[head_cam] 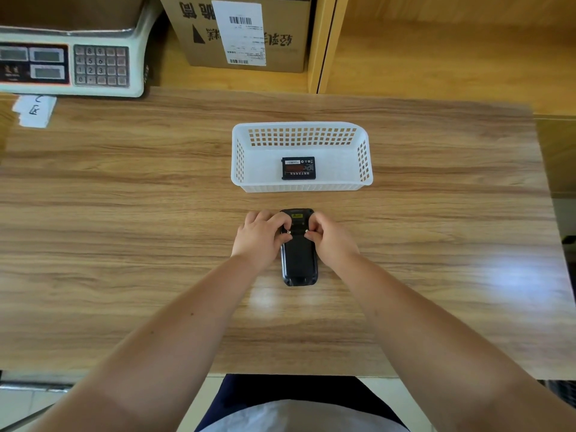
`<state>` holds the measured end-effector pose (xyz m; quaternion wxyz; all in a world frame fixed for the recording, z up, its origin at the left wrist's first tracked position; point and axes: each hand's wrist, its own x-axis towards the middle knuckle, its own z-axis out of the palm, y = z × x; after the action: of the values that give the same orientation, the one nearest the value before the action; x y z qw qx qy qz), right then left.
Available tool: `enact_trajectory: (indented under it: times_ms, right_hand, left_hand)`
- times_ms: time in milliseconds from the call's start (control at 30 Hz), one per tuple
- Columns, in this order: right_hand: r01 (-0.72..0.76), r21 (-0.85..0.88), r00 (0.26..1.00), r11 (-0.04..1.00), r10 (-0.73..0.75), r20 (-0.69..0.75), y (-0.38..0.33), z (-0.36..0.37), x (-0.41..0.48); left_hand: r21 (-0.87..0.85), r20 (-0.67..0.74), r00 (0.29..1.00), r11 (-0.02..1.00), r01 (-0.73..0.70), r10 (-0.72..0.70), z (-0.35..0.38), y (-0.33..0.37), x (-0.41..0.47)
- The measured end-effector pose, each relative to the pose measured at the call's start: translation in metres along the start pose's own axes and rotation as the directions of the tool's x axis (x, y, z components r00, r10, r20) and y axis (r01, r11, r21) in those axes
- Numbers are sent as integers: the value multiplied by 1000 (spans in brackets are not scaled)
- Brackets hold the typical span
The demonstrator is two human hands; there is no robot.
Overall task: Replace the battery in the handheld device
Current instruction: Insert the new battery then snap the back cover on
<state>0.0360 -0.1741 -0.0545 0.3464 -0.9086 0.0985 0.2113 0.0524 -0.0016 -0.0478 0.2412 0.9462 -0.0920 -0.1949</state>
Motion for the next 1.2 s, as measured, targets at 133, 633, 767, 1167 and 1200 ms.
enact_trajectory:
  times_ms: [133, 633, 767, 1167, 1200]
  right_hand:
    - [4, -35, 1000, 999, -3, 13, -1, -1, 2]
    - [41, 65, 994, 997, -34, -105, 4, 9, -10]
    - [15, 87, 993, 996, -5, -116, 5, 12, -7]
    - [-88, 72, 996, 994, 86, 39, 5, 1, -31]
    - [-73, -26, 996, 997, 74, 43, 9, -1, -37]
  left_hand:
    - [-17, 6, 1000, 1000, 12, -12, 0, 1, 0]
    - [-192, -136, 965, 962, 195, -223, 19, 15, -11]
    - [-181, -138, 966, 965, 190, -216, 20, 14, -11]
    - [20, -108, 993, 999, 44, -41, 43, 7, -59]
    - [73, -75, 997, 997, 34, -29, 47, 3, -67]
